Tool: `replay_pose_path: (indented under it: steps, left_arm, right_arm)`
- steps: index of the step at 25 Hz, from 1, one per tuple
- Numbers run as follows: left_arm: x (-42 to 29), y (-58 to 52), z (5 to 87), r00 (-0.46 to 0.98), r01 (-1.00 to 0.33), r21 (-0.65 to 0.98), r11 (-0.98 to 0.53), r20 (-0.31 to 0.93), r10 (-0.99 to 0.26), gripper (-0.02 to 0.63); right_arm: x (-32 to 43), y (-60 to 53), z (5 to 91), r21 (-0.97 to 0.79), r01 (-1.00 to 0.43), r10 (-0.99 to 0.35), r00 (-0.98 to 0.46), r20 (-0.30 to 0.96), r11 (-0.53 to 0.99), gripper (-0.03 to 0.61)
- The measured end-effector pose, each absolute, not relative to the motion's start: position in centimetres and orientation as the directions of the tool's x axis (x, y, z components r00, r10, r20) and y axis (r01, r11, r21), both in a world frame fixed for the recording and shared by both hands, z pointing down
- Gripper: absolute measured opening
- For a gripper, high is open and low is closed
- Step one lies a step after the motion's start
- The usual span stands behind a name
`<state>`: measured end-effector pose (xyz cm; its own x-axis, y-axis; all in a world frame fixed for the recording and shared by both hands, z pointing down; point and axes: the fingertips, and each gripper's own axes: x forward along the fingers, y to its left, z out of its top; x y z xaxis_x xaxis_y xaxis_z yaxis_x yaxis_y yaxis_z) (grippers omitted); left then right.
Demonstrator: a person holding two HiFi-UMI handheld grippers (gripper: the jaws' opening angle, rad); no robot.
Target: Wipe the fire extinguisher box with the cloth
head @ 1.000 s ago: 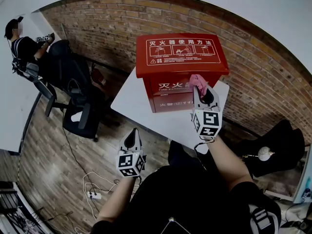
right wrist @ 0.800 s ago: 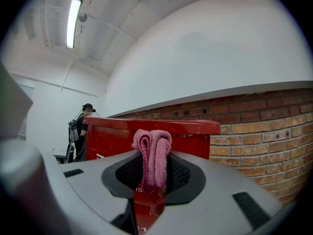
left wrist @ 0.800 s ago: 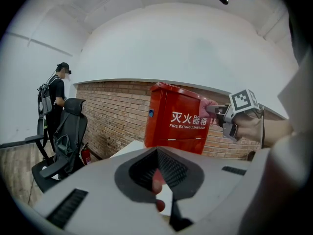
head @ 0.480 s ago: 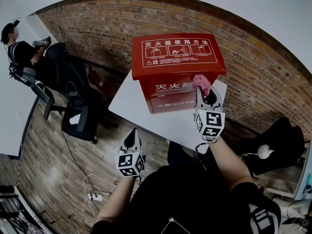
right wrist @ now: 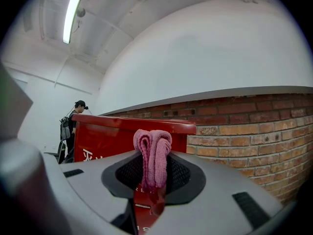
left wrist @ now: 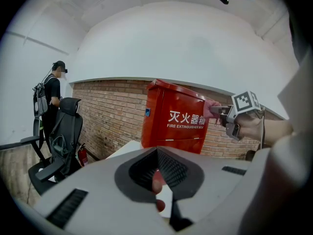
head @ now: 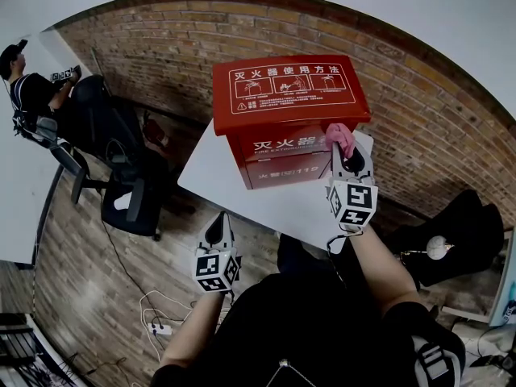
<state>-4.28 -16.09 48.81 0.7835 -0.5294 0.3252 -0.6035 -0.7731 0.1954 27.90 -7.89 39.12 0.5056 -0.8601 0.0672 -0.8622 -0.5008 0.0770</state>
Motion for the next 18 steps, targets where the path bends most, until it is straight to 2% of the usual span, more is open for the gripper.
replay_pose_path:
  steps: [18]
  left_arm:
    - [-4.2,-16.4,49.2,0.784,-0.599,0.195,-0.776,0.338,-0.521,0.028]
  right_arm:
    - [32.0,-4.9,39.3,0.099,-0.803,-0.8,0.595,0.075,-0.587,0.11]
